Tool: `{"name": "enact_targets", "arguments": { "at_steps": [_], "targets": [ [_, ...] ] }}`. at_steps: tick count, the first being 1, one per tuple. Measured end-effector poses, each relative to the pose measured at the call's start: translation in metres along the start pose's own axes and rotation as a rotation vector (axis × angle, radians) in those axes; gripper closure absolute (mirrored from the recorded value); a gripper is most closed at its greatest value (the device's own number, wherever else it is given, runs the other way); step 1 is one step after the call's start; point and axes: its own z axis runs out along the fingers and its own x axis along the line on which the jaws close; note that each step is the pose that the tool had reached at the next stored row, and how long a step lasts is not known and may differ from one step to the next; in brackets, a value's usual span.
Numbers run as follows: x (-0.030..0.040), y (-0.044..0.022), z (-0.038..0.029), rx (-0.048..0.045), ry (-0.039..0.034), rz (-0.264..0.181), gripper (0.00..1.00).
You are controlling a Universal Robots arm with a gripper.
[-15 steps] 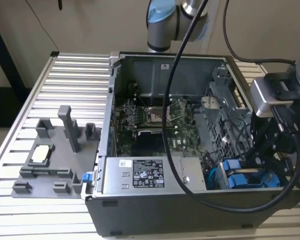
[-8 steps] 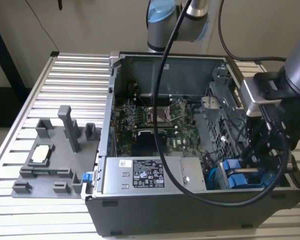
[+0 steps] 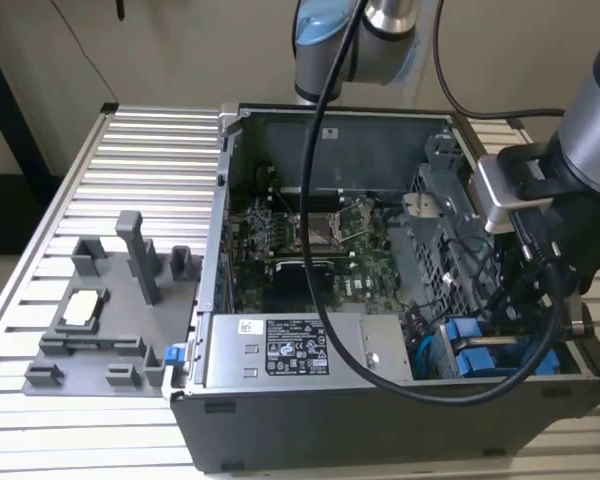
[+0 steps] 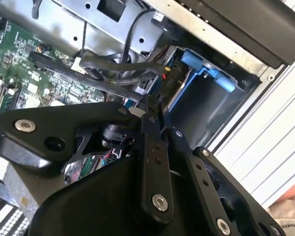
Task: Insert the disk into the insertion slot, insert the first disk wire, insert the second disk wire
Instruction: 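Insert the second disk wire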
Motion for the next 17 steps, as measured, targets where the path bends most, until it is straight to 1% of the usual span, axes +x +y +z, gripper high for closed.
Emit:
{"name": "enact_targets", "arguments": {
  "at_steps": [2,3,6,11,15,17],
  "targets": [
    [0.0000,0.0001,0.0000,0.0155,0.0018,-0.002,0.84],
    [0.0001,0.0007,0.0002,0.0178,0.0030,-0.002,0.84],
    [0.0001,0.0024,0.0003,0.0180,0.0052,-0.002,0.84],
    [0.0001,0.0055,0.0000,0.0216,0.0072,-0.001,0.84],
    [0.0001,0.0057,-0.0001,0.0322,0.0088,-0.003,0.84],
    [0.0001,0.0057,0.0000,0.0361,0.0099,-0.003,0.84]
  ]
}}
